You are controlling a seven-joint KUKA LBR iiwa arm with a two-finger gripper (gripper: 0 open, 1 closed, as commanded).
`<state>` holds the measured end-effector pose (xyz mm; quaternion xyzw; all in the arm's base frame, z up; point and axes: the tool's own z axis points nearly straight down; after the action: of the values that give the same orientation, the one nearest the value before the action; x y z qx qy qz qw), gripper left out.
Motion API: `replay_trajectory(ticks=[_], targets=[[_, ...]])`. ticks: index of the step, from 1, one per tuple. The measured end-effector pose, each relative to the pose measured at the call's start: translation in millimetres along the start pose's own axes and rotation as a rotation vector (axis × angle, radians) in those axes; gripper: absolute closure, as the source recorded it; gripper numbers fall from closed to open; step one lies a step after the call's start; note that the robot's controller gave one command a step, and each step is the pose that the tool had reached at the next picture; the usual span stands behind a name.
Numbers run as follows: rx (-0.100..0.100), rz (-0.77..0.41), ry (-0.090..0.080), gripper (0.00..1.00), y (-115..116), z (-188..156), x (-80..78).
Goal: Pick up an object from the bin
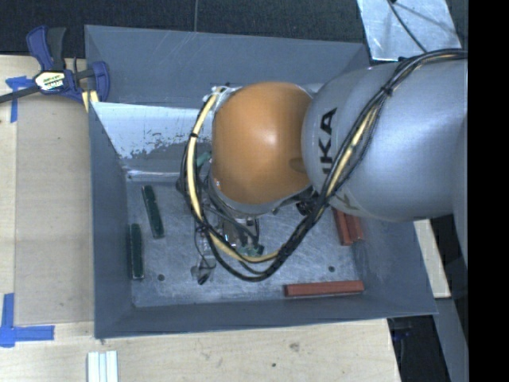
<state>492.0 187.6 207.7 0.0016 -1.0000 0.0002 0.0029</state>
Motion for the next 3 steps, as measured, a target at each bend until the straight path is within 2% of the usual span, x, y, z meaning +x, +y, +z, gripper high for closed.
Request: replay_trajectory(ticks=[1,2,3], targets=[[0.002,-0.025,-0.007,0.0,-41,78,-67.2],[0.003,0.067,-0.004,0.0,-127,140,-76.6],[-0.003,0.06,-0.012,1.0,-121,136,-78.7]])
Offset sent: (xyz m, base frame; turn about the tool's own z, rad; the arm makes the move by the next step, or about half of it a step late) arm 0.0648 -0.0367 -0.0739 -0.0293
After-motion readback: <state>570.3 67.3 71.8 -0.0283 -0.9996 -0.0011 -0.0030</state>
